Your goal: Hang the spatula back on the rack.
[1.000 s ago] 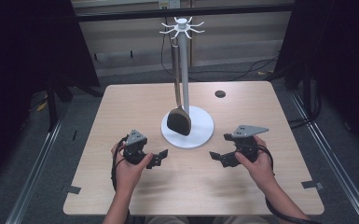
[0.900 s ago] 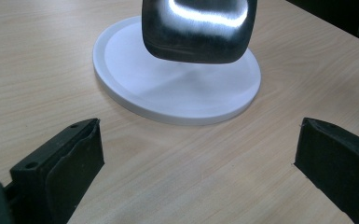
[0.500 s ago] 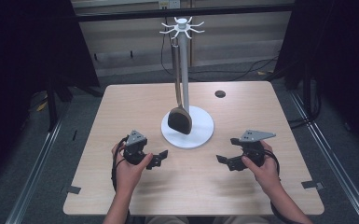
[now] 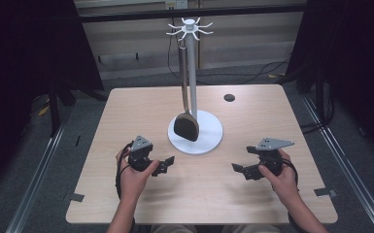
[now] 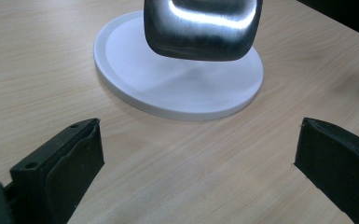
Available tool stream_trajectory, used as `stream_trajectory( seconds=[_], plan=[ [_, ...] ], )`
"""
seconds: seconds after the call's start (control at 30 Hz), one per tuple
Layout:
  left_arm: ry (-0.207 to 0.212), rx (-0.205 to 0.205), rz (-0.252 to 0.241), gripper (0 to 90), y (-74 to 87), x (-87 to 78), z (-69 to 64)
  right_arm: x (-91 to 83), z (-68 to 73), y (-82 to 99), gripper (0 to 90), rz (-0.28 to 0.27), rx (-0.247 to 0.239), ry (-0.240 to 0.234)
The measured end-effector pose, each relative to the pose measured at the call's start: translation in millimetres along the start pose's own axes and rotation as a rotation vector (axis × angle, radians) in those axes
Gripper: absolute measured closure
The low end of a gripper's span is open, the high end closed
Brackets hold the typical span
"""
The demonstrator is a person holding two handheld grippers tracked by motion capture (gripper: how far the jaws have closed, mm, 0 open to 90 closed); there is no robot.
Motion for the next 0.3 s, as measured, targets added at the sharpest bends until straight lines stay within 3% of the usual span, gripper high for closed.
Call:
stream_trajectory(
  seconds=[0.3],
  plan=[
    [0.010,-0.006,-0.004,0.8,-0.9,1.5,-0.9,-1.2,0.8,0.1,8.1,0.003,0.001,-0.005]
  ],
)
Point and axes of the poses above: each handheld gripper's, and its own axes: x roughly forward along the jaws, y roughly out of its underside, z roughly to its left, the point moved 3 cm from there along x, roughly forward along the jaws, and after that the axes turned 9 degrees about -y, right-handed, at the moved point
